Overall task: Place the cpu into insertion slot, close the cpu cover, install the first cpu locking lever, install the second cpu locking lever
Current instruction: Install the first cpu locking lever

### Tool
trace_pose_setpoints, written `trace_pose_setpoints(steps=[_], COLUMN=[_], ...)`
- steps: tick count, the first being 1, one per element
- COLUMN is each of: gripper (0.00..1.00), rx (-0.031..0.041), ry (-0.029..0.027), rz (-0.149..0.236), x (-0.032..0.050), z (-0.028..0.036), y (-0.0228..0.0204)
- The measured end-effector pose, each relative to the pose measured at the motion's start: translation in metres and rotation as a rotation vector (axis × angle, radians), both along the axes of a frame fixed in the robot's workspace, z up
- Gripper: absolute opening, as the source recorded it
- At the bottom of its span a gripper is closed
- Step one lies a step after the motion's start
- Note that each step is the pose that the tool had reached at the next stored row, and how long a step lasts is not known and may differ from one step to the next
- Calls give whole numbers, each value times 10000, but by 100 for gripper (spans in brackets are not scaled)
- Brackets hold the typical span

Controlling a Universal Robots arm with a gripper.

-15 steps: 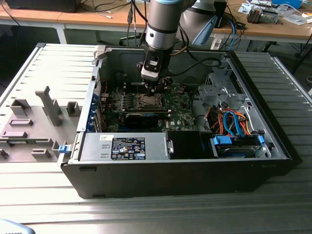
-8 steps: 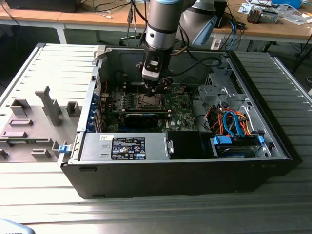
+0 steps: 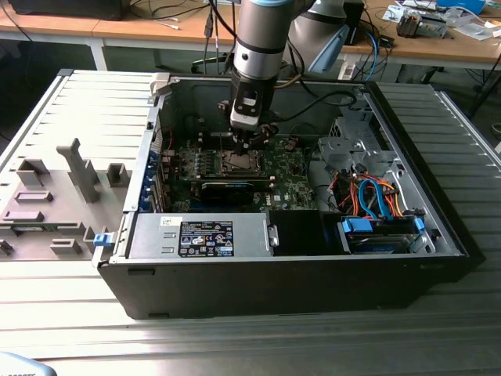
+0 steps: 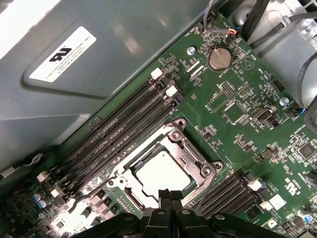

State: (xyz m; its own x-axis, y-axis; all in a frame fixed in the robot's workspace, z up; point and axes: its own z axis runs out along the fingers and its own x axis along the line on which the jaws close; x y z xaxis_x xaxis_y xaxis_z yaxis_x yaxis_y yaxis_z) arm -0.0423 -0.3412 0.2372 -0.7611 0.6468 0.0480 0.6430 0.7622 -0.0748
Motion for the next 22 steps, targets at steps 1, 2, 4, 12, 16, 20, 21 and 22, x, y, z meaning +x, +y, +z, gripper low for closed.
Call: trace_pose_setpoints(steps=[1,2,4,12,16,20,21,22], gripper=[11,11,11,11,11,11,11,11], rx=[0,0,0,-1,0,0,0,0], ry=[0,0,0,0,0,0,0,0], rz=[33,64,128,392,547,739,765,807], x=[0,0,0,0,0,0,0,0], z=[0,0,0,0,0,0,0,0], y=[0,0,0,0,0,0,0,0])
